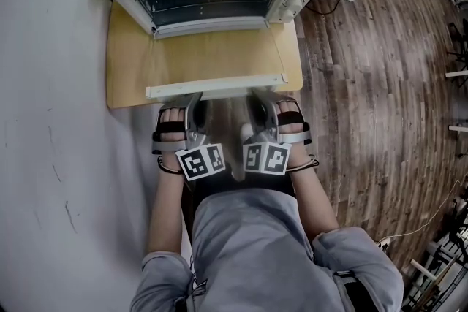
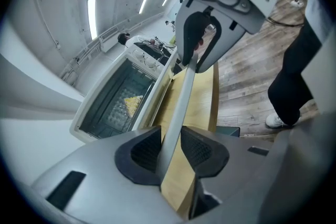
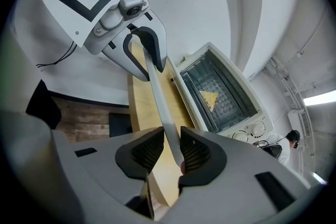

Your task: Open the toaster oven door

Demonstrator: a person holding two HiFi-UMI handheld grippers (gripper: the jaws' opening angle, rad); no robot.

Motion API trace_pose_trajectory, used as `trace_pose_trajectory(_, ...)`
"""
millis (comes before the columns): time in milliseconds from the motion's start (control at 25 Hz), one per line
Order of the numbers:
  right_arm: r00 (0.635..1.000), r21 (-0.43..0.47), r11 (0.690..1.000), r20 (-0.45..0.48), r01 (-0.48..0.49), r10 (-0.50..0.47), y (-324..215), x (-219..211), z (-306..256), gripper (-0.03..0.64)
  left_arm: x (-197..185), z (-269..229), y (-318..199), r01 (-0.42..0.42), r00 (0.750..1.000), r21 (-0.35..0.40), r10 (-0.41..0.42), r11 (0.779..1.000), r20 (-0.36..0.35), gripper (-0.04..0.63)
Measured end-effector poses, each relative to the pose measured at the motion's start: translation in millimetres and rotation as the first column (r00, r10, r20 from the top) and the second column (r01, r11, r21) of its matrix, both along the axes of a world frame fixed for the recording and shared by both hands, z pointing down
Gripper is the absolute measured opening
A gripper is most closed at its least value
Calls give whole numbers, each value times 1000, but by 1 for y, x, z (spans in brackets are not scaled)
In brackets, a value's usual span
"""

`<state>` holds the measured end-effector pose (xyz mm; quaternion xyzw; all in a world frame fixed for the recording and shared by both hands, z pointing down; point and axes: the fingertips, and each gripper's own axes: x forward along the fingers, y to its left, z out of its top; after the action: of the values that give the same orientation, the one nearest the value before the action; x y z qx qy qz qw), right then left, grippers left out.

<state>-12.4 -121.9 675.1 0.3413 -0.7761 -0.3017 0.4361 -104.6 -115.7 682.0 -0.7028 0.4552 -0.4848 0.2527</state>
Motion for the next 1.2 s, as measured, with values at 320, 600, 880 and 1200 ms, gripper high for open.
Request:
trace_pose_trajectory(320,1000,-32,999,15,-2,3,5,1,19,95,2,19,6,-4,1000,40,5,999,-9,106)
trace_pose_trajectory(600,999,-99,995,47,6,-2,8,0,31,98,4,34,12,-28,999,28,29,999,-25,110)
trace_pose_trajectory(880,1000,-116,993,0,30,-31,13,1,45,115,8,51,17,-64,998,-2,64,998,-16,178)
trace_pose_trajectory(1200,1000,-62,998,-16,11,-12,15,1,70,115,7,73,21,-41,999,34,42,999,-15,179)
